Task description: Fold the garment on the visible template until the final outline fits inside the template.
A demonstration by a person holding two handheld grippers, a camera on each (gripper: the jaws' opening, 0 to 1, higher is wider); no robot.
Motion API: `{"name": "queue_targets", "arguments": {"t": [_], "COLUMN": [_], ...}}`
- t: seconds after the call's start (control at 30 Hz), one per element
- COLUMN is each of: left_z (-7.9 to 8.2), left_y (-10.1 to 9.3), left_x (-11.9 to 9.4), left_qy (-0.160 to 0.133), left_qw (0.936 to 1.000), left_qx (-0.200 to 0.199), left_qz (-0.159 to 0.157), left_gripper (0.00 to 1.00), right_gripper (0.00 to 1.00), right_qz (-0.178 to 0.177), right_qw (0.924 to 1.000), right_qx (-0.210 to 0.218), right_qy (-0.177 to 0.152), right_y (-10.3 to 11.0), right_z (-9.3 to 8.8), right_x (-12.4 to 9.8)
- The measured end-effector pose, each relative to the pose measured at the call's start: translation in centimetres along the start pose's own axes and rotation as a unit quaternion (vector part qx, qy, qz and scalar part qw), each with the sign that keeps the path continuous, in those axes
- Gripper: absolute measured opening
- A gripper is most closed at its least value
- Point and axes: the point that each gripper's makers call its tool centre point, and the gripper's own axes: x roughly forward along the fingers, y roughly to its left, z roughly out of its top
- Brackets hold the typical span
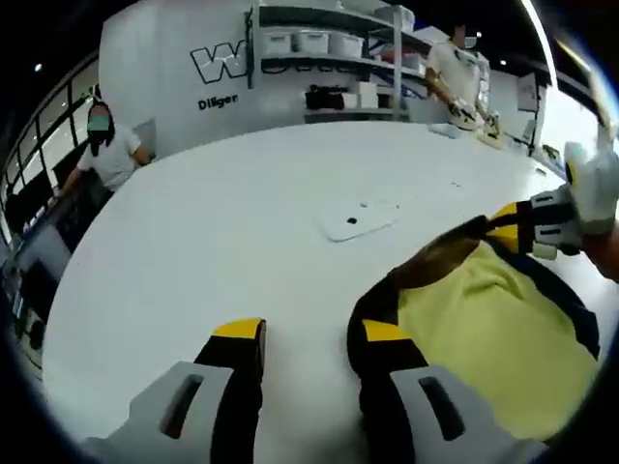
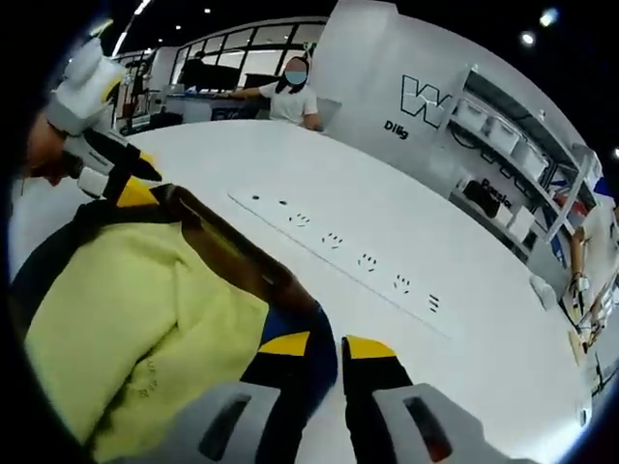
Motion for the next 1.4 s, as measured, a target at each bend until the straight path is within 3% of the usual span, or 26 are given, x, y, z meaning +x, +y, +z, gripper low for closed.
{"name": "queue_targets", "arguments": {"t": [0.33,0.4,0.57,0.77,0.97,1.23,1.4], "left_z": [0.1,0.3,0.3,1.0,1.8,1.5,1.4], "left_y": [0.5,0.2,0.2,0.6,0.2,0.0,-0.3], "left_x": [0.0,0.0,-0.2,-0.9,-2.3,-4.4,-7.1], "left_qy": [-0.001,-0.001,-0.002,-0.015,-0.028,-0.039,-0.054], "left_qw": [0.9998,0.9994,0.9993,0.9994,0.9991,0.9989,0.9983], "left_qx": [0.012,0.030,0.036,0.029,0.030,0.025,0.021], "left_qz": [0.018,0.016,0.014,0.015,0.011,0.009,0.007], "left_gripper": [0.34,0.32,0.34,0.38,0.38,0.38,0.38], "right_gripper": [0.03,0.02,0.09,0.09,0.10,0.10,0.09], "right_qz": [0.000,0.001,-0.002,-0.006,-0.007,-0.006,-0.005], "right_qw": [1.0000,0.9999,1.0000,0.9999,0.9995,0.9990,0.9983], "right_qx": [-0.009,-0.010,0.000,0.007,0.025,0.031,0.032], "right_qy": [0.002,0.002,-0.001,-0.010,-0.017,-0.032,-0.048], "right_y": [0.3,0.4,0.0,-0.5,-0.9,-0.7,-0.1], "right_z": [0.0,0.0,0.2,0.7,1.0,1.6,2.1], "right_x": [0.1,0.1,-0.1,-1.0,-2.4,-4.8,-7.6]}}
